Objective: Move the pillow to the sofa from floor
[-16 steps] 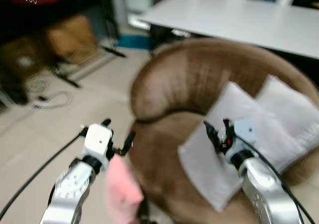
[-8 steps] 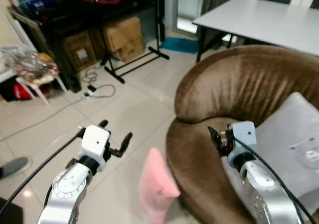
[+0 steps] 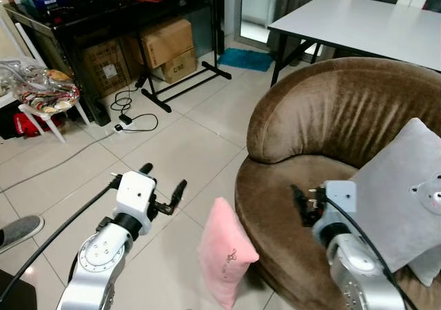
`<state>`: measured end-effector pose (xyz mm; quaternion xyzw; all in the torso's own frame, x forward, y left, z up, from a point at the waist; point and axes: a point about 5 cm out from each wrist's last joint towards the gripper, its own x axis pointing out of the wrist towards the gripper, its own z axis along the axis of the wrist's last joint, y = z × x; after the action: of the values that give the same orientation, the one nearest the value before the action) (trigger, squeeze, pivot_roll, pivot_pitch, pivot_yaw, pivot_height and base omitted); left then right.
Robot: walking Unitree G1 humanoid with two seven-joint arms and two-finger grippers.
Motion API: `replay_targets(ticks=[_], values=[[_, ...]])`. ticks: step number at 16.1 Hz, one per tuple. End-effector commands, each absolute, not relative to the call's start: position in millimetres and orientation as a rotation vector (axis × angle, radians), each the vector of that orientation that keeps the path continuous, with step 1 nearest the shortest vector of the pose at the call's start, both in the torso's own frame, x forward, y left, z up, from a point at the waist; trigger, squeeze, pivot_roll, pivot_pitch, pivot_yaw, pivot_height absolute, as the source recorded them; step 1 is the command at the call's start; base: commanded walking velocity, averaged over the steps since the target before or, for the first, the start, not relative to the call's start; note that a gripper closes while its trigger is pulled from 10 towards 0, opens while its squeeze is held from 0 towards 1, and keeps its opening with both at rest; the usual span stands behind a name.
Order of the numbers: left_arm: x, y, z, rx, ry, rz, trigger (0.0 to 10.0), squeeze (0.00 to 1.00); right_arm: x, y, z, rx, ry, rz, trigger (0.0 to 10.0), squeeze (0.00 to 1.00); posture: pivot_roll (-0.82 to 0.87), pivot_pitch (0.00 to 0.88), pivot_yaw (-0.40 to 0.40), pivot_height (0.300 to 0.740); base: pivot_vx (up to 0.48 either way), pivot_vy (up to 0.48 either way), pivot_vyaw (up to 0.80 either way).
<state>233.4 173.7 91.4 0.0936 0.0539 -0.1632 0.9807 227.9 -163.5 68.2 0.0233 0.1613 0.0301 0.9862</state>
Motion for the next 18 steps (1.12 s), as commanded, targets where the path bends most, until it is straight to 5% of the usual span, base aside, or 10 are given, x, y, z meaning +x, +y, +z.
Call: replay_targets(ticks=[1, 11, 18], values=[[234.7, 177.9, 93.1, 0.205, 0.102, -0.309, 10.0, 0.00, 228.7, -162.3, 73.1, 0.046, 0.307, 0.071, 10.0, 0.00, -0.07, 0.003, 0.072, 0.740, 0.000, 0.409, 0.00], [242.3, 187.3, 95.1, 0.169, 0.062, -0.228, 10.0, 0.00, 234.4, -165.7, 76.3, 0.053, 0.311, 0.004, 10.0, 0.00, -0.07, 0.000, 0.068, 0.740, 0.000, 0.123, 0.00], [242.7, 185.5, 96.0, 0.166, 0.056, -0.241, 10.0, 0.00, 235.4, -165.5, 77.0, 0.073, 0.307, -0.006, 10.0, 0.00, -0.07, 0.000, 0.072, 0.740, 0.317, 0.000, 0.30]])
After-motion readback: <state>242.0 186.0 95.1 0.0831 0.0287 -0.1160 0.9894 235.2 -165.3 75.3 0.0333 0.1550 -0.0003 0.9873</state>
